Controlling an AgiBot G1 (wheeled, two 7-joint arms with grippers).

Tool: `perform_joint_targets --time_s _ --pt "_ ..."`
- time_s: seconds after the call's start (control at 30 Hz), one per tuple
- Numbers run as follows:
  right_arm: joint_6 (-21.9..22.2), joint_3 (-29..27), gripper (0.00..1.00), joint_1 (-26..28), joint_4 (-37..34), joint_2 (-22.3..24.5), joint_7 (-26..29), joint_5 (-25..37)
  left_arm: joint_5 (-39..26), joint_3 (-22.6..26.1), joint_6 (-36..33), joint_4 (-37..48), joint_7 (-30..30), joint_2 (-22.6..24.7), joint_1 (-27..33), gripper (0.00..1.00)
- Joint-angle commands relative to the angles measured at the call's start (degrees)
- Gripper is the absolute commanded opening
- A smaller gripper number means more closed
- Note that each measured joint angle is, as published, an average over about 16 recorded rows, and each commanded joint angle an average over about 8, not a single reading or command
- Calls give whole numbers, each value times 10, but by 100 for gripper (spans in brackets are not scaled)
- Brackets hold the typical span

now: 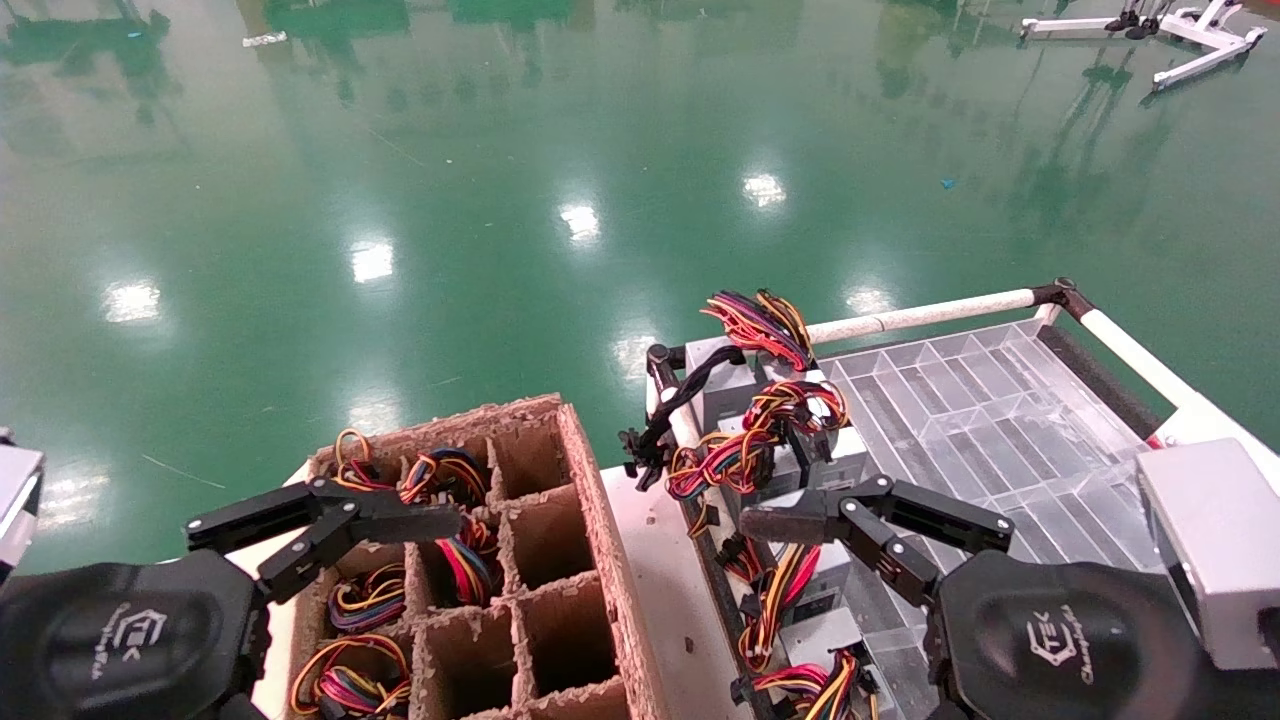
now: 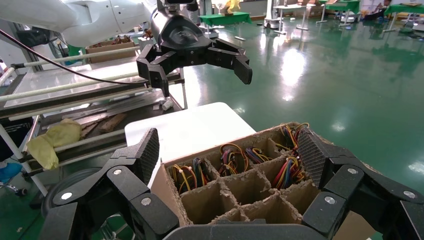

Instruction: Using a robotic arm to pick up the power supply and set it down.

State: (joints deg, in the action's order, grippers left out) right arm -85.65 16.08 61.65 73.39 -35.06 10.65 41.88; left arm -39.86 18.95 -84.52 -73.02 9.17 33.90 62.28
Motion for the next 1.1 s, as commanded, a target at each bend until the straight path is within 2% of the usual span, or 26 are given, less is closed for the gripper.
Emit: perform_joint_targets --time_s 0.03,0.2,0.47,1.1 --pt "0 0 100 0 0 0 0 0 0 0 0 0 0 0 0 100" --pt "0 0 100 0 0 0 0 0 0 0 0 0 0 0 0 100" --pt "0 0 100 0 0 0 0 0 0 0 0 0 0 0 0 1" --pt "0 0 100 0 0 0 0 0 0 0 0 0 0 0 0 0"
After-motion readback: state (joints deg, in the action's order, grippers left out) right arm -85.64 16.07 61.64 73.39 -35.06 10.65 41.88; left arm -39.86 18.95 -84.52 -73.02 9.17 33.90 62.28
